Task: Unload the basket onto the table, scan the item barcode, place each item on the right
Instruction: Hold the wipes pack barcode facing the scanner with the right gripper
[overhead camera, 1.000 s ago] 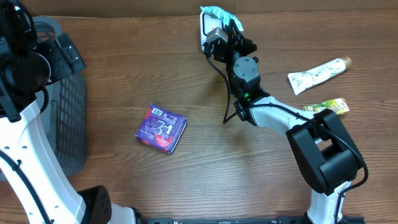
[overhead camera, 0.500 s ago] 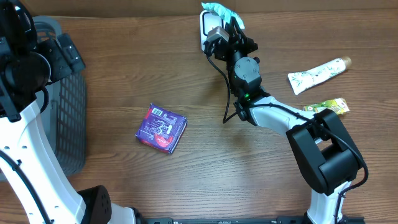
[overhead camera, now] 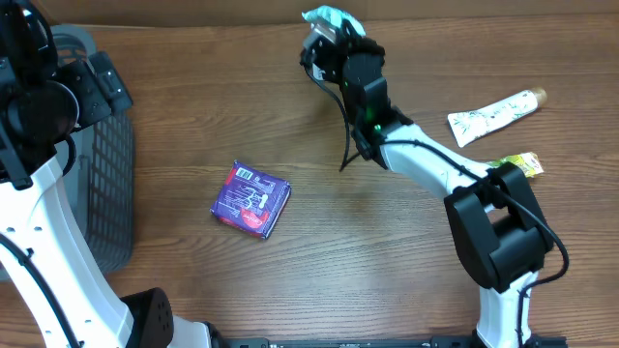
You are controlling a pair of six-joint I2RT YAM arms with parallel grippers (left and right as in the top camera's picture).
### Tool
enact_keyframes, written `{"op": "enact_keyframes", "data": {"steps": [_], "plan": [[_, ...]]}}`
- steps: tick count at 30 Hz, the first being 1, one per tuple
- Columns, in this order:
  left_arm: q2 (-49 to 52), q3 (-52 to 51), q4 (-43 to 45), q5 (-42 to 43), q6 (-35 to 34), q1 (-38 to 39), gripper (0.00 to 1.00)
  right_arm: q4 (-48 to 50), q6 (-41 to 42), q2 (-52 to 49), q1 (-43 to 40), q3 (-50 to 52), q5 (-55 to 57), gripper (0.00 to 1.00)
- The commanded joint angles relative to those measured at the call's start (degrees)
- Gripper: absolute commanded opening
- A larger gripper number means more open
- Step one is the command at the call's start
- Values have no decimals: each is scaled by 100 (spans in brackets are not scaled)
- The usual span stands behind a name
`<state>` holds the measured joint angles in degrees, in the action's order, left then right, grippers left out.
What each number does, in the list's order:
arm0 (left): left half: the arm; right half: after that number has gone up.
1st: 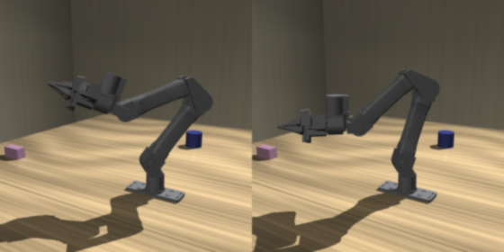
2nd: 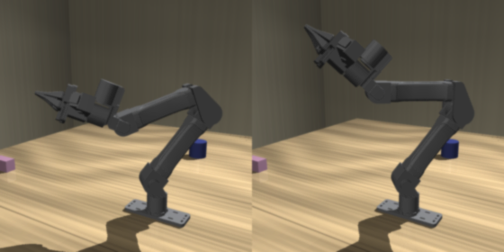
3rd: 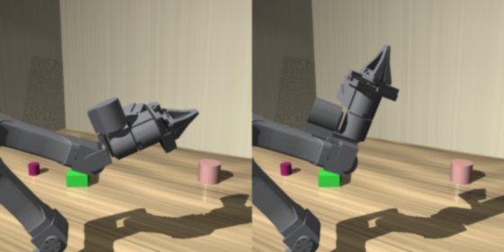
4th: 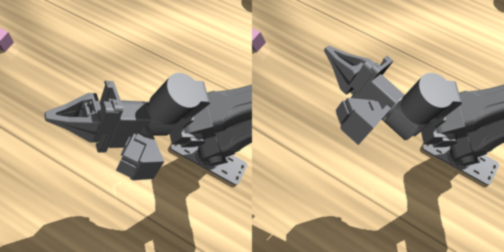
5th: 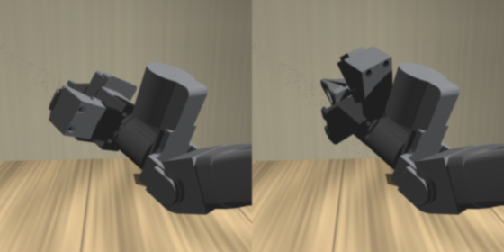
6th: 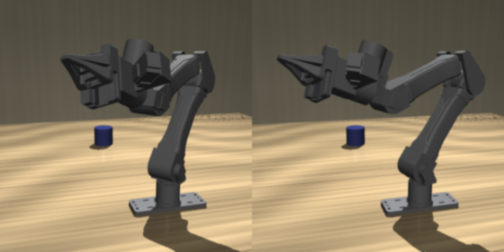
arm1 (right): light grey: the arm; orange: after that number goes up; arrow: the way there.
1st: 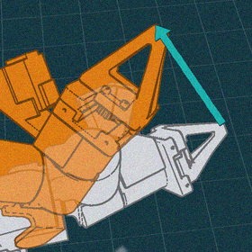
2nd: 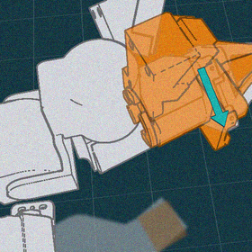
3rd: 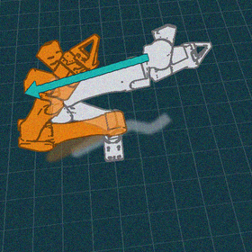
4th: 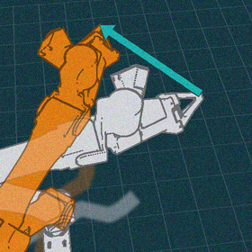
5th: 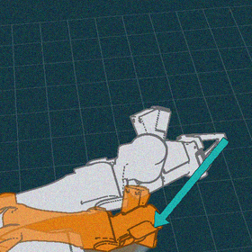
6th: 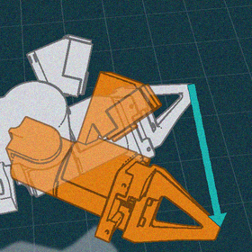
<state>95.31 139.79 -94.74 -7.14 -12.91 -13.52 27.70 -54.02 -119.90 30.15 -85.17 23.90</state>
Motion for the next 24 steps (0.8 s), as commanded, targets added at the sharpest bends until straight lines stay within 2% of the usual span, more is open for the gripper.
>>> {"op": "enact_keyframes", "data": {"steps": [1, 5, 10, 16, 24], "plan": [[2, -15, 4, -33, 48, 4, 100, -44, 15, -284, -129, -721, -9, 3], [4, -15, 4, -33, 48, 4, 99, -133, -131, -719, -258, -1176, -149, 4], [4, -15, 4, -33, 48, 4, 100, -181, -551, -1036, -291, -1252, -149, 4], [4, -15, 4, -33, 48, 4, 100, -238, -1521, -1209, -291, -1252, -125, 4], [4, -15, 4, -33, 48, 4, 100, -118, -1659, -1213, -291, -1252, 85, 4]]}}
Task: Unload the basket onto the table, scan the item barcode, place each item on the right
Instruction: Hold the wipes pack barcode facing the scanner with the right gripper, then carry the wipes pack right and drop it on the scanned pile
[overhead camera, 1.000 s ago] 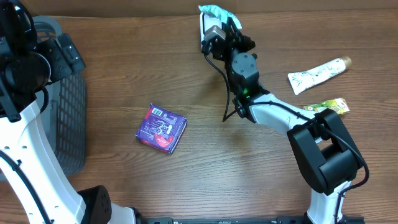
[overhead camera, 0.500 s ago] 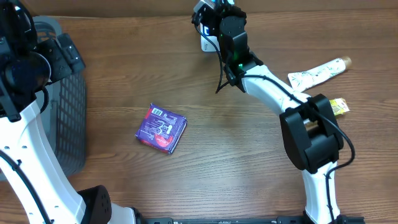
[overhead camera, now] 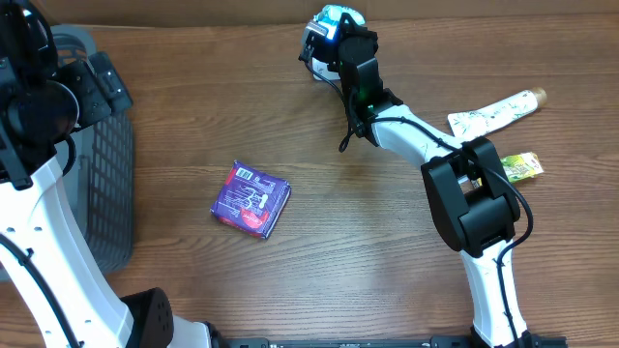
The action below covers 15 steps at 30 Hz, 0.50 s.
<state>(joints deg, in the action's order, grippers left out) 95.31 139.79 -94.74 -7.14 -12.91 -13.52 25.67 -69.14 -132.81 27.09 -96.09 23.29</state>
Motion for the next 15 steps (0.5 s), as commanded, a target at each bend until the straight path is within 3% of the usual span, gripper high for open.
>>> {"op": "enact_keyframes", "data": {"steps": [1, 10, 15], "plan": [[2, -15, 4, -33, 48, 4, 100, 120, -146, 79, 15, -160, 181, 4], [2, -15, 4, -33, 48, 4, 100, 17, -85, 372, 181, -160, 697, 4], [2, -15, 4, -33, 48, 4, 100, -1086, 1370, 1123, 249, -160, 1231, 4]]}}
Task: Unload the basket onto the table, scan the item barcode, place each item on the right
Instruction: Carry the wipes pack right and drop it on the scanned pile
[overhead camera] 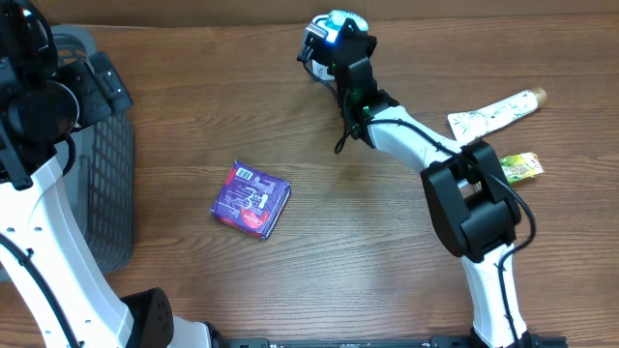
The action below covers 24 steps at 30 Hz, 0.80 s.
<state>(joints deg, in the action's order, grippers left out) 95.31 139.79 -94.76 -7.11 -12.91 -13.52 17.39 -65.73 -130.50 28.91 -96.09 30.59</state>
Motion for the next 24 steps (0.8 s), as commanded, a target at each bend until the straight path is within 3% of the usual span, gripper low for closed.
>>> {"op": "enact_keyframes", "data": {"steps": [1, 8, 15, 19, 24], "plan": [[4, -15, 7, -35, 48, 4, 100, -616, 1379, 1073, 68, -162, 570, 4], [2, -15, 7, -35, 48, 4, 100, -3460, 4041, 2559, 129, -162, 256, 4], [4, -15, 7, -35, 48, 4, 100, -5998, 6813, 3696, -225, -162, -1917, 4], [4, -15, 7, -35, 48, 4, 99, -7040, 7696, 3958, -925, -162, -2833, 4], [4, -15, 7, -35, 48, 4, 100, -8140, 8118, 3923, -2225, -92, -3504, 4]]}}
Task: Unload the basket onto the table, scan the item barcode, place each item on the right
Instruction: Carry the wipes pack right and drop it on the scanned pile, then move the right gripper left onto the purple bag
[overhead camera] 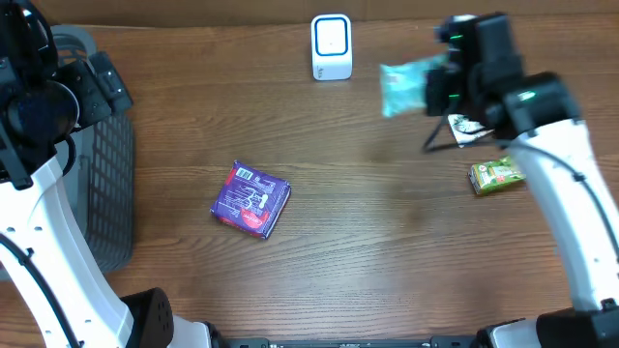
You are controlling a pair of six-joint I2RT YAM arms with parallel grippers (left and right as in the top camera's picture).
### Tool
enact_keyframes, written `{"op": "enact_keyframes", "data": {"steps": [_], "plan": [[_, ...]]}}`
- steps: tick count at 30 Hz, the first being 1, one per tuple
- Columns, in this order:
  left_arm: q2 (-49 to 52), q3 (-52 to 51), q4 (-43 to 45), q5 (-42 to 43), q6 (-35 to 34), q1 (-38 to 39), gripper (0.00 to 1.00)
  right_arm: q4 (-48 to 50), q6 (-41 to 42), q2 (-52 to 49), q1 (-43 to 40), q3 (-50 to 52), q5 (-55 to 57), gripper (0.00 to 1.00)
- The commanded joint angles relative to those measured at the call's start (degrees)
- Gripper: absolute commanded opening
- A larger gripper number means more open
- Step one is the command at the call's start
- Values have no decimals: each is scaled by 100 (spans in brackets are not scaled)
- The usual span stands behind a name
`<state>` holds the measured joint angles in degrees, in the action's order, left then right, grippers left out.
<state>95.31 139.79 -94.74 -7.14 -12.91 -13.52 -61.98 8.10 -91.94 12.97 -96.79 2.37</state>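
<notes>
The white barcode scanner (331, 46) stands at the back middle of the table, uncovered. My right gripper (432, 89) hangs to its right, shut on a light teal packet (403, 85), which is blurred and held above the table. A purple packet (251, 199) lies left of the centre. My left arm (44, 106) stands at the far left over the basket; its fingers cannot be made out.
A dark grey basket (108, 184) sits at the left edge. A green packet (497, 175) lies at the right. A white tube (468, 130) is mostly hidden under my right arm.
My right gripper held the teal packet over the scanner at the back; now it is well to the right with the packet, and the scanner shows fully.
My right gripper held the teal packet close to the scanner at the back middle. At the two later moments it kept the packet right over the scanner. Now the packet is held off to the right. The left arm and purple packet stayed put.
</notes>
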Motion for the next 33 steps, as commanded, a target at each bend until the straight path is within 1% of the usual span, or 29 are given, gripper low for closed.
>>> {"op": "enact_keyframes", "data": {"steps": [1, 5, 8, 11, 15, 16, 17, 18, 19, 20, 21, 22, 24, 27, 29, 33], "plan": [[4, -15, 4, -33, 48, 4, 99, -302, 739, 52, -879, 20, -713, 4], [4, -15, 4, -33, 48, 4, 100, -181, 734, -46, -1847, 396, -632, 4], [4, -15, 4, -33, 48, 4, 99, 118, 739, -251, -2343, 723, -636, 4], [4, -15, 4, -33, 48, 4, 100, 319, 739, -546, -2662, 1010, -636, 4], [4, -15, 4, -33, 48, 4, 100, 249, 734, -920, -2857, 1106, -754, 4], [4, -15, 4, -33, 48, 4, 100, 216, 734, -957, -2872, 1106, -798, 9], [4, -15, 4, -33, 48, 4, 100, 186, 734, -962, -2876, 1106, -820, 35], [4, -15, 4, -33, 48, 4, 100, 149, 732, -960, -2876, 1097, -855, 67], [4, -15, 4, -33, 48, 4, 100, 90, 734, -949, -2874, 1067, -881, 85], [2, -15, 4, -33, 48, 4, 99, 37, 734, -942, -2874, 1032, -901, 93], [4, -15, 4, -33, 48, 4, 100, -70, 732, -931, -2874, 953, -949, 98], [4, -15, 4, -33, 48, 4, 99, -186, 734, -920, -2874, 861, -1001, 100], [2, -15, 4, -33, 48, 4, 100, -433, 734, -876, -2874, 647, -1097, 100], [2, -15, 4, -33, 48, 4, 99, -763, 732, -765, -2804, 280, -1580, 100], [4, -15, 4, -33, 48, 4, 99, -824, 719, -673, -2675, 107, -2205, 100], [4, -15, 4, -33, 48, 4, 99, -466, 693, -590, -2085, 81, -3713, 100]]}}
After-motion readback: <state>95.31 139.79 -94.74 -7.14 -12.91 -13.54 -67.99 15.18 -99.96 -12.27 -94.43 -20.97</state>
